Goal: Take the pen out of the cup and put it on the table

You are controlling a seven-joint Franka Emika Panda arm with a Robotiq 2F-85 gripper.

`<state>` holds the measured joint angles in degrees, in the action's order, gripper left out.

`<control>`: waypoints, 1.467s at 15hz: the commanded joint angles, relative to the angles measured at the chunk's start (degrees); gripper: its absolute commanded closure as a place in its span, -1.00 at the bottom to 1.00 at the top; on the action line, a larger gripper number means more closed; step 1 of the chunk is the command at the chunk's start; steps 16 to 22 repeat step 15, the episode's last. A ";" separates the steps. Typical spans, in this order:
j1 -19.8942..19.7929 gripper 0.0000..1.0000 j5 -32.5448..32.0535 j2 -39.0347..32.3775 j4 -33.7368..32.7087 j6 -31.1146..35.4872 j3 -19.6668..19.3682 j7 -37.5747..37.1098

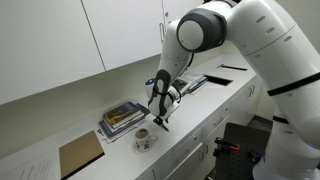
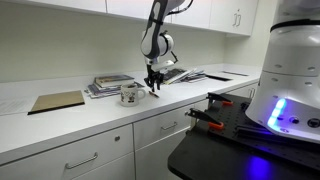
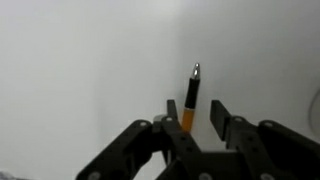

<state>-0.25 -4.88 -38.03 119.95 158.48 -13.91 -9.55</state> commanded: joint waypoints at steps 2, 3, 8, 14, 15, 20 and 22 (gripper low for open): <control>0.74 -0.65 -2.72 1.62 0.83 -2.72 -0.77 1.55; 1.18 -0.82 -3.44 2.13 1.05 -3.39 -1.17 1.62; 0.50 -1.00 -5.22 6.51 3.18 -4.23 0.42 4.61; -0.33 -1.00 -6.21 13.20 6.83 -5.18 2.29 6.29; -0.08 -1.00 -6.91 13.96 7.23 -5.52 2.16 6.71; -0.08 -1.00 -6.91 13.96 7.23 -5.52 2.16 6.71; -0.08 -1.00 -6.91 13.96 7.23 -5.52 2.16 6.71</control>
